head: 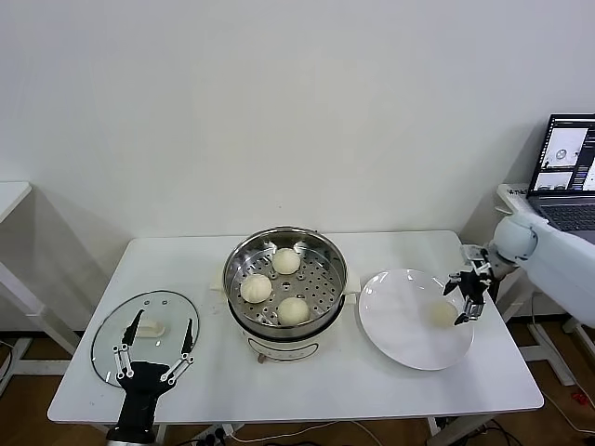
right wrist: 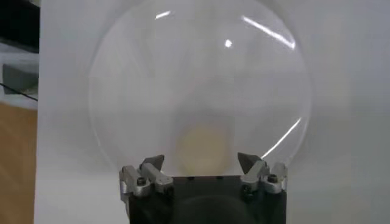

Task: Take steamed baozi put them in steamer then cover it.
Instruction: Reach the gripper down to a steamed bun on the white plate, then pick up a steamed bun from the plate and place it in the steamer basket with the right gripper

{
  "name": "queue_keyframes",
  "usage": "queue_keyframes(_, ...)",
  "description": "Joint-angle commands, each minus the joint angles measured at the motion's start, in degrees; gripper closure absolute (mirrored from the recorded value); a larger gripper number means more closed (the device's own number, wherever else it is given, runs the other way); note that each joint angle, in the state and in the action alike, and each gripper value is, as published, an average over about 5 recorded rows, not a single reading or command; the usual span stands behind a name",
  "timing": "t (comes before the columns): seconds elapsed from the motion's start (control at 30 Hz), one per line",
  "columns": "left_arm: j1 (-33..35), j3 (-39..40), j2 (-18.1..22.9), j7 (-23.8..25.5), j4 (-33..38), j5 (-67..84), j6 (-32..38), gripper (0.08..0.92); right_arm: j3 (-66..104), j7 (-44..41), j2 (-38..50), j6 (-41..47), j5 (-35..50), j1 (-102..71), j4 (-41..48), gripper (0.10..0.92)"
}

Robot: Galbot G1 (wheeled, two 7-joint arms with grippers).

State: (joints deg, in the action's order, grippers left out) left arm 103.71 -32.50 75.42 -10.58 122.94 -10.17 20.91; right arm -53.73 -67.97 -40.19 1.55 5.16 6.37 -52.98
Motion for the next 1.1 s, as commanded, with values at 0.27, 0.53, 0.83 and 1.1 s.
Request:
queue_keyframes(0.27, -0.15, -0.66, -0.14, -0.03, 0.59, 0.55, -0.28, 0.177, 2.13, 2.83, -3.97, 0.76, -2.3, -3.83, 5.06, 0.203)
queue_keyframes(0.53, -0.07, -0.8, 0.04, -0.03, 0.34, 0.5, -0.11, 0.177, 1.72, 2.03, -4.3, 0.79, -2.88, -2.89, 4.37, 0.255)
queue_keyframes(0.83, -0.1, -0.43, -0.17, 0.0, 0.58, 0.29, -0.2, 0.177, -2.64, -4.96, -3.68, 0.71, -0.6, 9.02, -1.44, 0.335)
queue_keyframes(1.1, -0.36, 0.03, -0.64, 0.06, 0.44, 0.26, -0.17, 0.177, -17.69, -13.56, -10.32, 2.89, 15.45, 31.89, -8.89, 0.33)
